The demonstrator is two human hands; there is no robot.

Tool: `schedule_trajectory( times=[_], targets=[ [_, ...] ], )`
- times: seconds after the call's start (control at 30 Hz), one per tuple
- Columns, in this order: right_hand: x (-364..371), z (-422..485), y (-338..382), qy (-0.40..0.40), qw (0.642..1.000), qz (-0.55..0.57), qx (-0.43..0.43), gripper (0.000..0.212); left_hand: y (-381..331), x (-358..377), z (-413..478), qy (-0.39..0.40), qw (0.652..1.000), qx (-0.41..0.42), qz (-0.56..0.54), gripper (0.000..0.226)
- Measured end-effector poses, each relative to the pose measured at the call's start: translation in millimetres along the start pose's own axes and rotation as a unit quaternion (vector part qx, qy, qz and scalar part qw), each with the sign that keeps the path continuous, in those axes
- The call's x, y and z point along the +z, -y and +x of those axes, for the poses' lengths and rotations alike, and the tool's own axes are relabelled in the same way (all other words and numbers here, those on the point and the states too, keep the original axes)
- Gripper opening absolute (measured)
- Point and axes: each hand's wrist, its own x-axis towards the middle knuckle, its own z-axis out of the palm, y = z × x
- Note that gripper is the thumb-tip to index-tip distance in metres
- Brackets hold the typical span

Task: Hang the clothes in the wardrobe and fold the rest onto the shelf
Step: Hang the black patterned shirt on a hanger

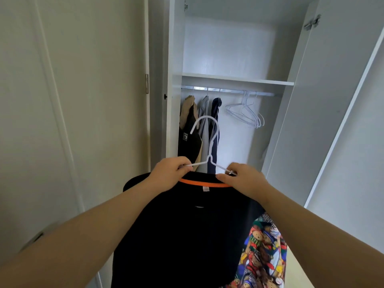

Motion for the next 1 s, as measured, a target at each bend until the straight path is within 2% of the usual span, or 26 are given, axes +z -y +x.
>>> schedule_trajectory(
  times=[0.07,0.2,0.3,0.4,0.53,0.6,0.77,1.0],
  targets=[
    [1,-4,-7,0.021,0.999,0.012,0.025,0.036,1,-3,2,-0.021,1.0,0.003,-0.002,0.019],
    [2,-4,-8,0.002,0.998,0.053,0.041,0.045,-3,0,11,-0.021,0.999,0.009,0.025,0.018],
    [2,-1,-15,-0.004,0.993,0.09,0.071,0.046,-9,5,21,0.002,0.999,-0.029,0.041,0.012],
    [1,1,-28,-0.008,0.983,0.143,0.117,0.043,-15,10,29,-0.024,0.997,-0.072,-0.02,0.018],
    [-6,4,-38,-0.003,0.942,0.28,0.187,0.03,-27,18,37,-0.025,0.984,-0.134,-0.115,0.009],
    [-13,8,-39,0.017,0.918,0.333,0.213,0.02,-35,20,44,-0.016,0.977,-0.16,-0.141,0.011],
    [-31,22,-54,0.076,0.885,0.388,0.246,0.009,-55,40,67,-0.006,0.963,-0.2,-0.179,0.019],
    [-65,54,-105,0.053,0.836,0.474,0.272,0.014,-83,80,116,-0.021,0.952,-0.227,-0.206,0.017]
  ],
)
